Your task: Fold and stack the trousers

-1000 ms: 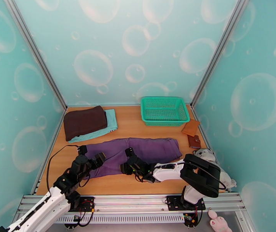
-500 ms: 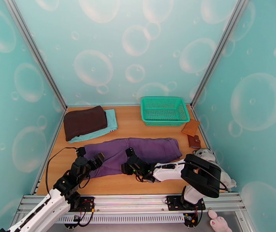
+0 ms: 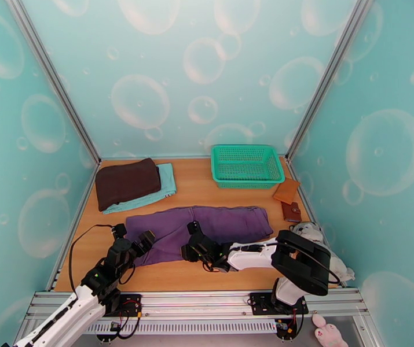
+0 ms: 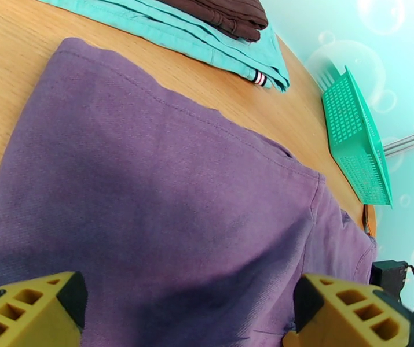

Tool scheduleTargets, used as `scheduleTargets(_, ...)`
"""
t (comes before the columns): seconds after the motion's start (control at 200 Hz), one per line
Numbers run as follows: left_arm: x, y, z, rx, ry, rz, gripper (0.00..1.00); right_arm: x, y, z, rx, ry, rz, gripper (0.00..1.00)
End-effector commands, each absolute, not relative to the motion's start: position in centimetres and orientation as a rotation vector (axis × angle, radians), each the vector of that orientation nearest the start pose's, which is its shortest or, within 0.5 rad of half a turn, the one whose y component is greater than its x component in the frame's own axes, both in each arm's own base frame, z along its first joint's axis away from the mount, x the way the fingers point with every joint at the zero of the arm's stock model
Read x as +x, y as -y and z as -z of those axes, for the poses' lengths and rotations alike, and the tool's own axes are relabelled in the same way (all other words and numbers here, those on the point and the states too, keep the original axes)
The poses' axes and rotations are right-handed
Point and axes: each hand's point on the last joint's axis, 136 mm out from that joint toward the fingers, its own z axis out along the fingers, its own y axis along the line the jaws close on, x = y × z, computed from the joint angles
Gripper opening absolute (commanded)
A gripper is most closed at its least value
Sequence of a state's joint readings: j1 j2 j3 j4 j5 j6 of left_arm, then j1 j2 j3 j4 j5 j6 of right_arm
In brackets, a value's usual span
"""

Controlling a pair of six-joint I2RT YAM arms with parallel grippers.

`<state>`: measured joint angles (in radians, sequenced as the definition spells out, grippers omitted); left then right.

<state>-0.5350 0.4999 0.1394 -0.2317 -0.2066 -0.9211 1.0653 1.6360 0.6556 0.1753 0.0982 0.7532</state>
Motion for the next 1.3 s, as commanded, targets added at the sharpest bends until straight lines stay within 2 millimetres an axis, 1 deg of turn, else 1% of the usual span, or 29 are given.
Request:
scheduleTargets(0.0,22.7,9.0,-7.5,-0.573,-2.116,0.628,0.99,20.4,-34.3,-2.7,-0.323,-2.497,-0.720,0.41)
scheduleTargets(0.08,22.5,8.4,-6.8,-0.613,-2.130,0.597,0.99,20.4,-34.5,-2.8,-0.335,-2.498,-0.726,0.40)
scheduleTargets(0.175,22.1,7.2,-5.9,-0.726,-2.129,0.554,0.99,20.4,-34.7,-3.0,-0.345,-2.485,-0.742,0.38)
scheduleTargets(0.35,21.6,6.0,-4.6,-0.825,-2.146,0.487,0.99,20.2,-34.8,-3.2,-0.374,-2.476,-0.741,0.28)
scheduleTargets(0.455,21.4,5.8,-4.1,-0.840,-2.156,0.468,0.99,20.2,-34.8,-3.6,-0.383,-2.463,-0.746,0.08)
scheduleTargets(0.515,21.4,5.8,-3.9,-0.840,-2.159,0.467,0.99,20.4,-34.8,-4.0,-0.386,-2.447,-0.748,0.00)
scheduleTargets(0.635,21.3,5.8,-3.9,-0.841,-2.161,0.464,0.99,20.6,-34.7,-5.5,-0.396,-2.402,-0.754,0.00)
scheduleTargets(0.805,20.8,4.2,-3.2,-0.926,-2.141,0.379,0.99,21.1,-34.1,-8.4,-0.400,-2.335,-0.758,0.00)
scheduleTargets(0.91,20.8,4.0,-3.1,-0.943,-2.139,0.364,0.99,21.2,-33.4,-9.4,-0.408,-2.334,-0.718,0.00)
scheduleTargets(1.015,20.9,4.1,-3.2,-0.946,-2.136,0.373,0.99,21.3,-32.3,-9.3,-0.413,-2.369,-0.655,0.00)
scheduleTargets(1.155,21.0,4.2,-3.3,-0.940,-2.140,0.375,0.99,21.0,-29.9,-7.9,-0.396,-2.429,-0.568,0.00)
scheduleTargets(1.295,20.8,4.0,-3.2,-0.952,-2.144,0.362,0.99,20.1,-28.3,-6.9,-0.373,-2.457,-0.564,0.00)
